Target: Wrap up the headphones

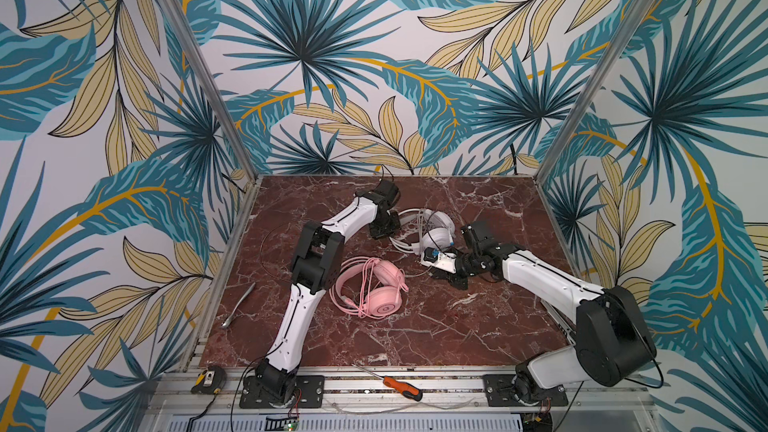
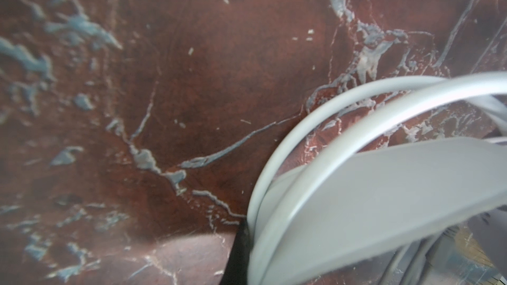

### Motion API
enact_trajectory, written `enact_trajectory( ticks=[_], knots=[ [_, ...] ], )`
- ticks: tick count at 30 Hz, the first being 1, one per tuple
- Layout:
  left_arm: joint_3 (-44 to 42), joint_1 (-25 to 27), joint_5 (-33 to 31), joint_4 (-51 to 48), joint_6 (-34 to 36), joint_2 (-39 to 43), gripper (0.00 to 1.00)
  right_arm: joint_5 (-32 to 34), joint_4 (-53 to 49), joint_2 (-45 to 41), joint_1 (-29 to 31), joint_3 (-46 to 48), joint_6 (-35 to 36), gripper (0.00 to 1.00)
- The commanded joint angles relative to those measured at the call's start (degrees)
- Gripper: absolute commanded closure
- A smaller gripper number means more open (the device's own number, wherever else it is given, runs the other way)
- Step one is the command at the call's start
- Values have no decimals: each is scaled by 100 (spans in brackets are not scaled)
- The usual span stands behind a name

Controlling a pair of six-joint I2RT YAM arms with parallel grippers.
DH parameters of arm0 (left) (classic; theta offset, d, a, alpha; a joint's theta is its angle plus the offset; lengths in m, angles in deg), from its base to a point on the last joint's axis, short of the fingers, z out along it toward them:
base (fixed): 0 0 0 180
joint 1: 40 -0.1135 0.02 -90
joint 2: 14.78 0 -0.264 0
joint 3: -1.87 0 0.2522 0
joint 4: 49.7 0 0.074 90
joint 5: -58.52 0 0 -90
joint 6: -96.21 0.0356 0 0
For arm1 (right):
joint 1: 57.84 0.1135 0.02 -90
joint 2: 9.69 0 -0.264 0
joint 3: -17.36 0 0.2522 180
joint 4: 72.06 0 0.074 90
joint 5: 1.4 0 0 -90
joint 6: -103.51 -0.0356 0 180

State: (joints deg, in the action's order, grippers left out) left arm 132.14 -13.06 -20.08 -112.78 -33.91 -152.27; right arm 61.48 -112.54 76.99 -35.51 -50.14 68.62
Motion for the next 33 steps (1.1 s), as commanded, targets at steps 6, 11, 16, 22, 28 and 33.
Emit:
enact_trajectory(
  ticks=[6,11,16,22,28,33],
  knots=[
    [166,133,9,230,-57,-406,100,447,-429,653,209,-542,561,100],
    [166,137,27,230,-70,-462,100,561,-720,1061,336,-774,781,96],
    [184,139,34,229,-23,-460,100,572,-844,1312,372,-948,755,91],
    [180,145,79,229,-21,-463,100,941,-1342,1531,405,-1386,856,70],
    [180,164,110,229,13,-464,100,1471,-1657,1519,407,-1624,1240,59],
    [188,165,111,229,44,-471,100,2297,-1822,1616,411,-1731,1564,51]
  ],
)
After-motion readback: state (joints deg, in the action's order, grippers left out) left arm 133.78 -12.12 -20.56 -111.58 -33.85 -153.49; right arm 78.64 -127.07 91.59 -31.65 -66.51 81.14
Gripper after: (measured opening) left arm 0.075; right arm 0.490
